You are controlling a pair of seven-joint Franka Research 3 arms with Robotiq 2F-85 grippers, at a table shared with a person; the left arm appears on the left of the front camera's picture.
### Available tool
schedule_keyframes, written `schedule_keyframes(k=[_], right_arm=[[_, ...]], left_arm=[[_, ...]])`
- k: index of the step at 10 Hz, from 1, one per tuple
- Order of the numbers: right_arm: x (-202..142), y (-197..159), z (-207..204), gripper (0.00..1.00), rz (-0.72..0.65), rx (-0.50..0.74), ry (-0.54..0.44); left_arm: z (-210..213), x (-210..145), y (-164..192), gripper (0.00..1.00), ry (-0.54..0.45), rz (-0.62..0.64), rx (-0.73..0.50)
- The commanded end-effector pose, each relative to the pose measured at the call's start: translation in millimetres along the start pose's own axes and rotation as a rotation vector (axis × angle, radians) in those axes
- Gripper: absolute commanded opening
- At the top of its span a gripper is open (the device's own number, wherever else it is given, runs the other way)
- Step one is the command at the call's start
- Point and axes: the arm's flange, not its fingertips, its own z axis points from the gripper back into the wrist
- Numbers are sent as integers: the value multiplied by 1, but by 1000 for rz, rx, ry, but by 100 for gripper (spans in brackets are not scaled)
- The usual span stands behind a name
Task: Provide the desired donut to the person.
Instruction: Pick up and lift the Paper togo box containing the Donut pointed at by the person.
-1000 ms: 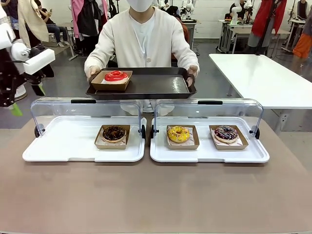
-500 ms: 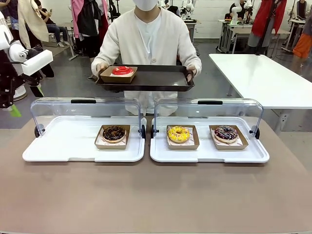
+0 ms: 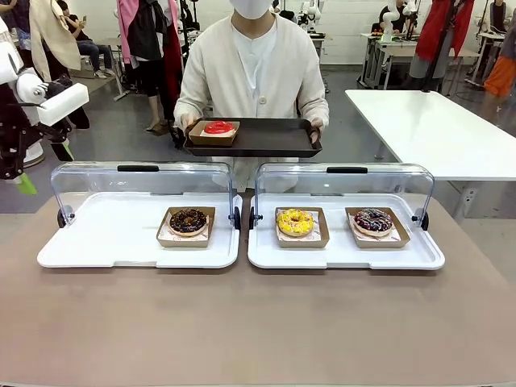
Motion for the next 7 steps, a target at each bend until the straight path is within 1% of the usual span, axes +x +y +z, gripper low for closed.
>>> schedule_keyframes(k=[1, 3, 4, 5, 6, 7], right_arm=[[0, 1, 1, 100, 9, 7, -13], [0, 1, 1, 100, 9, 7, -13], [0, 1, 1, 100, 9, 7, -13], [0, 1, 1, 100, 9, 7, -13], [0, 1, 1, 100, 9, 7, -13], [0, 1, 1, 100, 9, 7, -13]], left_arm=[[2, -1, 1, 100, 5, 1, 4], [0, 0, 0, 100, 0, 0, 0], [-9, -24, -11, 100, -122, 15, 33], [-15, -50, -14, 100, -212, 37, 67], [-13, -83, -3, 100, -297, 47, 95], [-13, -114, -3, 100, -413, 82, 158]])
